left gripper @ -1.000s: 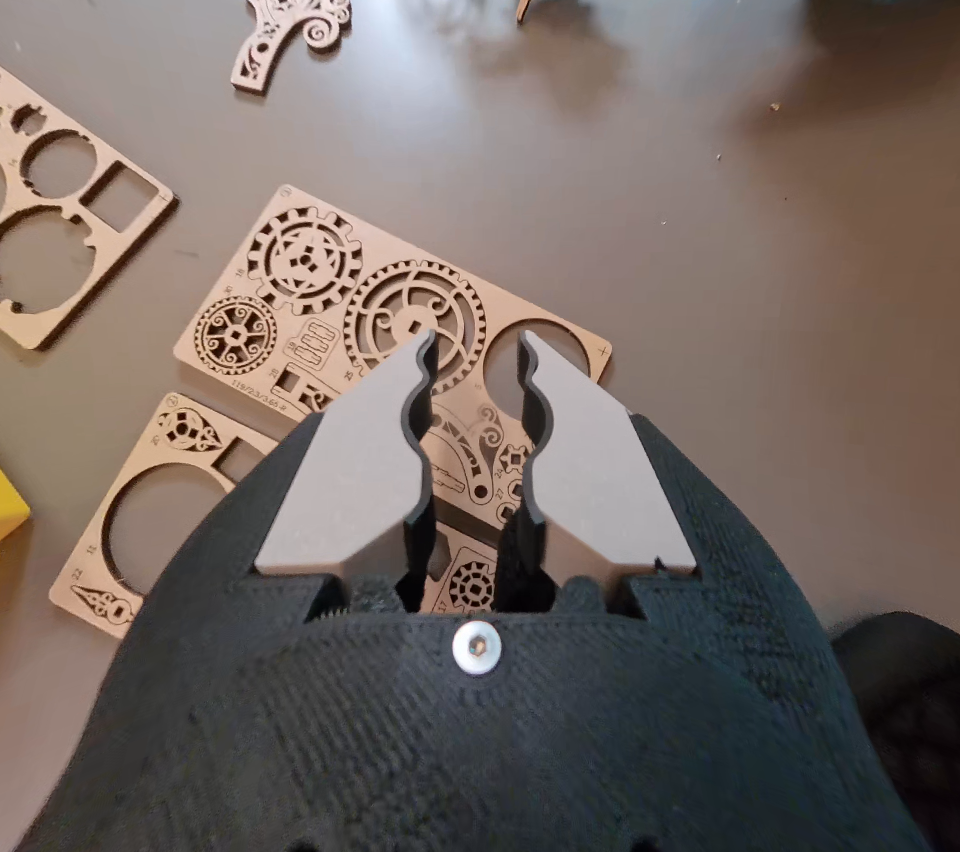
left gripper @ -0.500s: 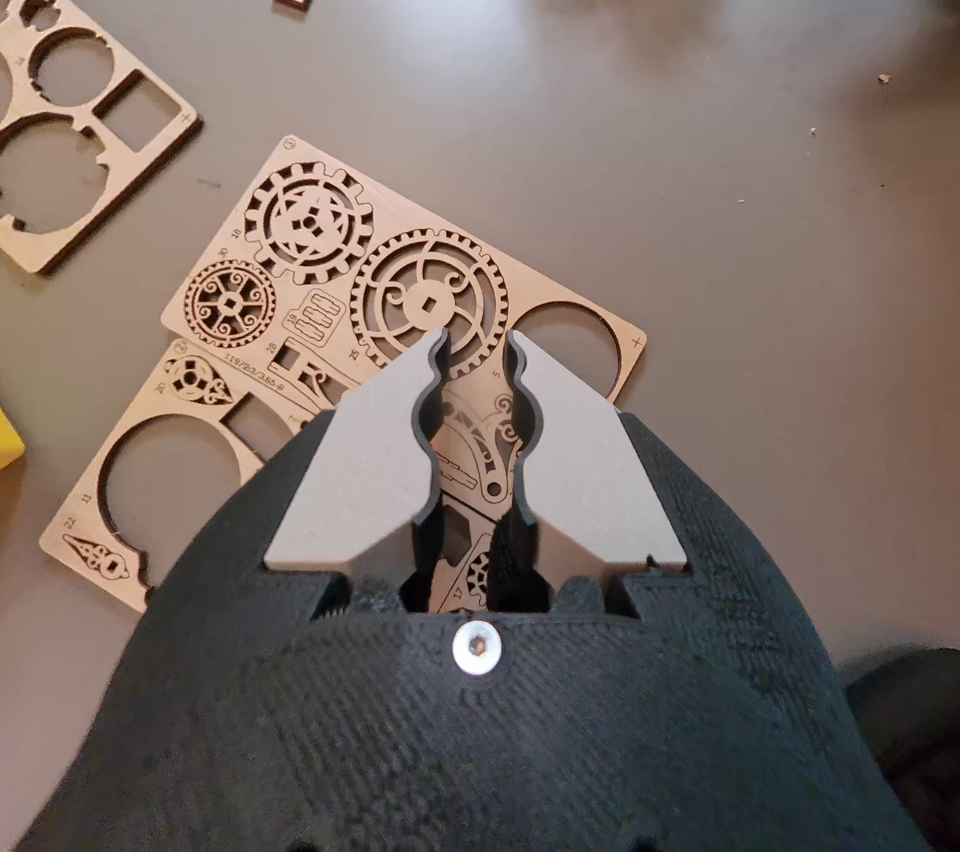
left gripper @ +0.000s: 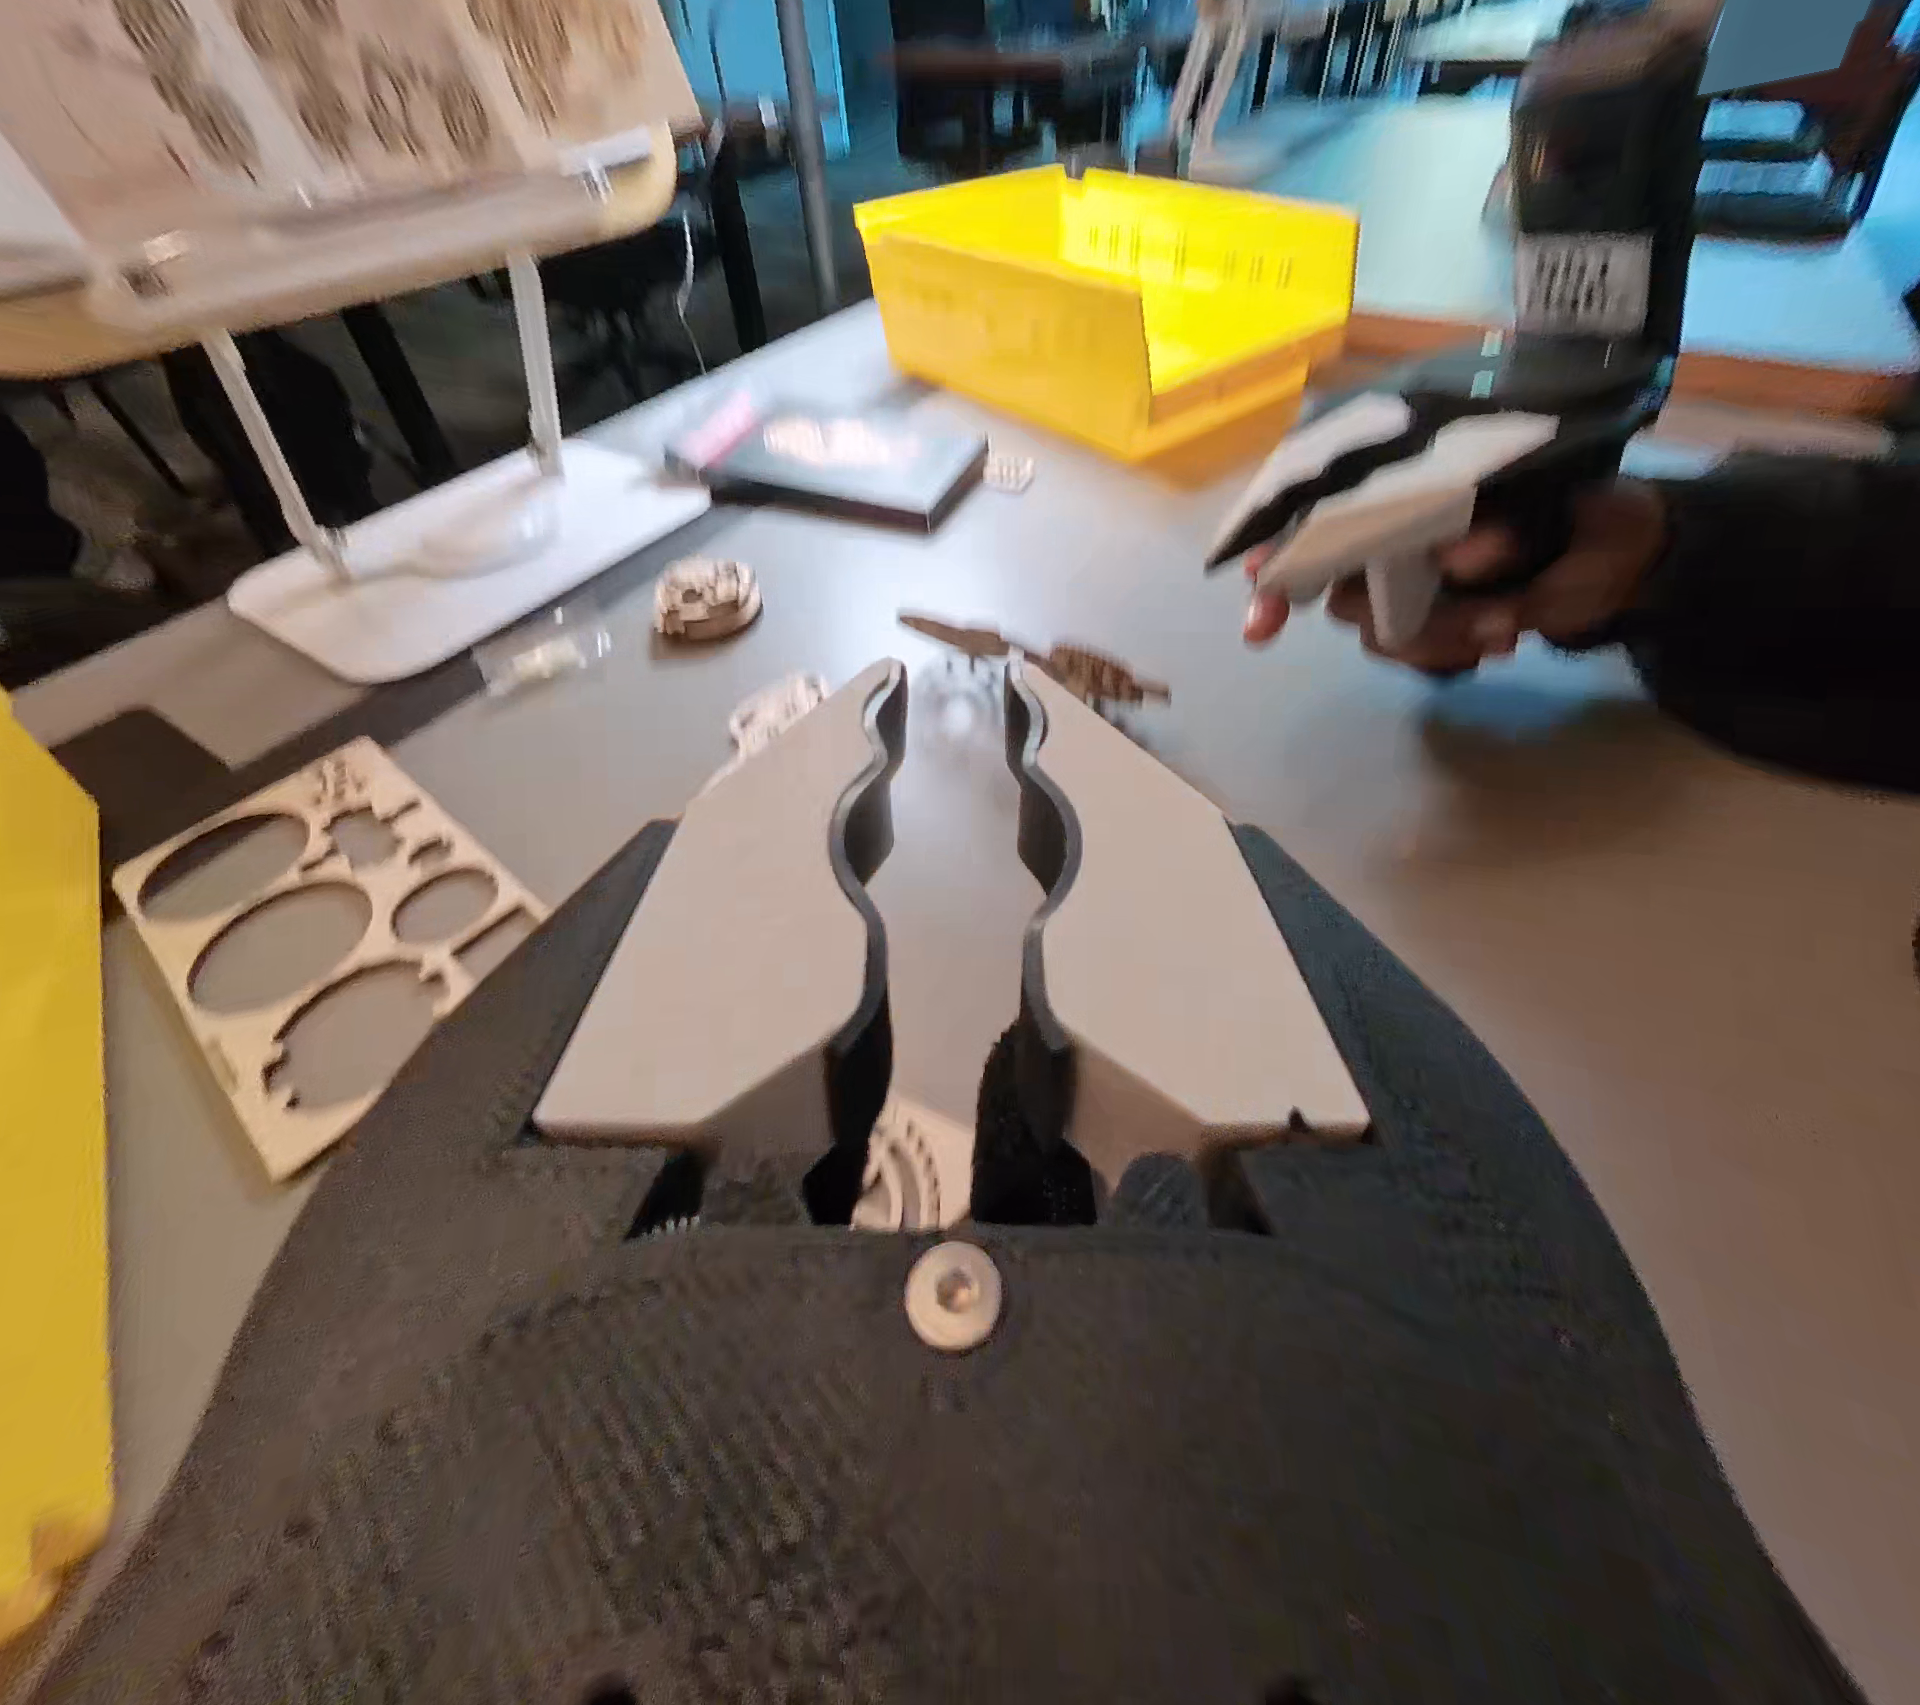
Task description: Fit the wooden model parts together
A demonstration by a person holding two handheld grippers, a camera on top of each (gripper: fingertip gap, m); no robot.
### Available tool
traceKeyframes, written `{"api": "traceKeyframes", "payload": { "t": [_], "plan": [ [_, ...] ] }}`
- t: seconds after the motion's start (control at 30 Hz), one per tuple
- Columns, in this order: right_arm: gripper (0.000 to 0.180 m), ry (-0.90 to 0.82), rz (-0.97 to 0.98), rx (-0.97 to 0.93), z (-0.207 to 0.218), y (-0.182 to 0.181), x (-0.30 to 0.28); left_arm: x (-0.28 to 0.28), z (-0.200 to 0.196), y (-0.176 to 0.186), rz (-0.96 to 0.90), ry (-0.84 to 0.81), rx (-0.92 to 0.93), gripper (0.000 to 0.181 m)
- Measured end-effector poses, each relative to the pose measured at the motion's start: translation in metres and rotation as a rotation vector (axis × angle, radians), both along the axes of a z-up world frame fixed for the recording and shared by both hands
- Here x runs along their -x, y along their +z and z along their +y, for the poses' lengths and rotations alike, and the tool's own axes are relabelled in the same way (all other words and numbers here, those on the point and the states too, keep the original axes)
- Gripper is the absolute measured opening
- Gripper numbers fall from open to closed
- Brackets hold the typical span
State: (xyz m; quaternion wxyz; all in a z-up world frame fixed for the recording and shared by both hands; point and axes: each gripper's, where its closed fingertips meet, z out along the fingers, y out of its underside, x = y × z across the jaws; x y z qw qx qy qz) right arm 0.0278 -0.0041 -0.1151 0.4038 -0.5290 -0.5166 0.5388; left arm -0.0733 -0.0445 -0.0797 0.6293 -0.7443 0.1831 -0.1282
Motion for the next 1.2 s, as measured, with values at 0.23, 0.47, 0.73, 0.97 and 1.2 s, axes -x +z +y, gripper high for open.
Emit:
{"api": "traceKeyframes", "payload": {
  "t": [0.23,0.47,0.73,0.97,1.2],
  "plan": [
    [0.026,-0.142,0.058,-0.015,0.024,0.013,-0.006,0.007,0.043,0.046,-0.248,0.113,-0.221,0.006],
    [0.041,-0.334,0.093,-0.099,0.062,0.028,-0.018,0.010,0.071,0.017,-0.084,0.229,-0.235,0.007],
    [0.037,-0.419,0.054,-0.151,0.088,0.016,-0.013,0.011,0.073,-0.006,-0.025,0.223,-0.167,0.043],
    [0.033,-0.452,0.038,-0.222,0.094,0.011,-0.015,-0.003,0.077,-0.005,-0.016,0.185,-0.171,0.060],
    [0.033,-0.454,0.054,-0.231,0.093,0.013,-0.019,-0.009,0.082,-0.007,0.033,0.189,-0.171,0.058]
  ]
}}
